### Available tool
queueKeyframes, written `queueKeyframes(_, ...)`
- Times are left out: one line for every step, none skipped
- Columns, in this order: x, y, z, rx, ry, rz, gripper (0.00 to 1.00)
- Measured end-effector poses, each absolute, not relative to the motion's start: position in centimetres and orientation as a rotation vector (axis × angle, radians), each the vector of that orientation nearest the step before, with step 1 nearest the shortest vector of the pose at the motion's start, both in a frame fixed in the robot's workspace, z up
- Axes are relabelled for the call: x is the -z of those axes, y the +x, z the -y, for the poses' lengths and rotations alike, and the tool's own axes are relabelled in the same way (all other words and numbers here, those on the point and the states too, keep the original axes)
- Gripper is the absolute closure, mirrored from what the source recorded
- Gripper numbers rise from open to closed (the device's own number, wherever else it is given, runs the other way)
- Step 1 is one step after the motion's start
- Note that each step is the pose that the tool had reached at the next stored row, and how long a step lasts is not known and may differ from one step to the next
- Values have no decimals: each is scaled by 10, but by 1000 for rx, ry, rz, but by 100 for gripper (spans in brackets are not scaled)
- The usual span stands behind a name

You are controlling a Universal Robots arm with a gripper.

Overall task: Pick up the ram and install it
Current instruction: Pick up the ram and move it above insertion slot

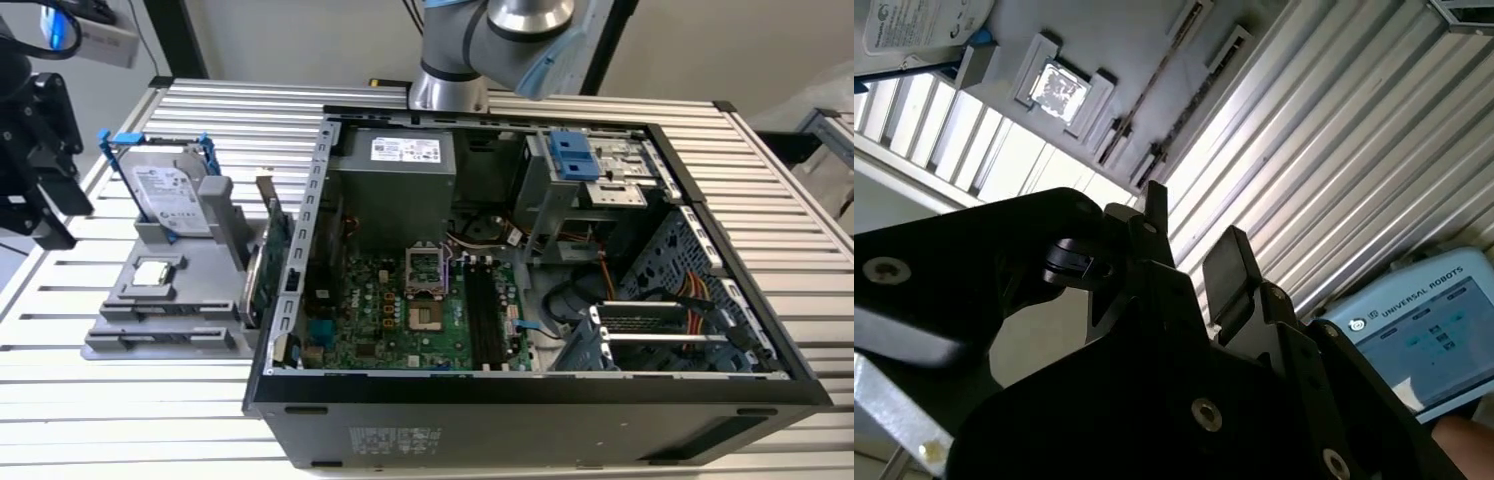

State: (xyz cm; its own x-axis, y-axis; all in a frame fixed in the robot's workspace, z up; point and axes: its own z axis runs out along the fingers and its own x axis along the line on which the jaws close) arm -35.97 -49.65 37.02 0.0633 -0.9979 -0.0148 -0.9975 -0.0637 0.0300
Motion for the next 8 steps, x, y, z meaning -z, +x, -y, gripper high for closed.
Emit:
queueKeyframes(-369, -360, 497, 48, 2283, 2142, 0)
queueKeyframes(-368, -360, 496, 47, 2283, 2143, 0)
queueKeyframes(-367, -360, 496, 46, 2284, 2143, 0)
queueKeyframes(-366, -360, 496, 46, 2284, 2143, 0)
queueKeyframes(-366, -360, 496, 45, 2284, 2144, 0)
queueKeyframes(-365, -360, 496, 45, 2284, 2144, 0)
queueKeyframes(-364, -360, 496, 45, 2284, 2144, 0)
queueKeyframes(-364, -360, 496, 45, 2284, 2144, 0)
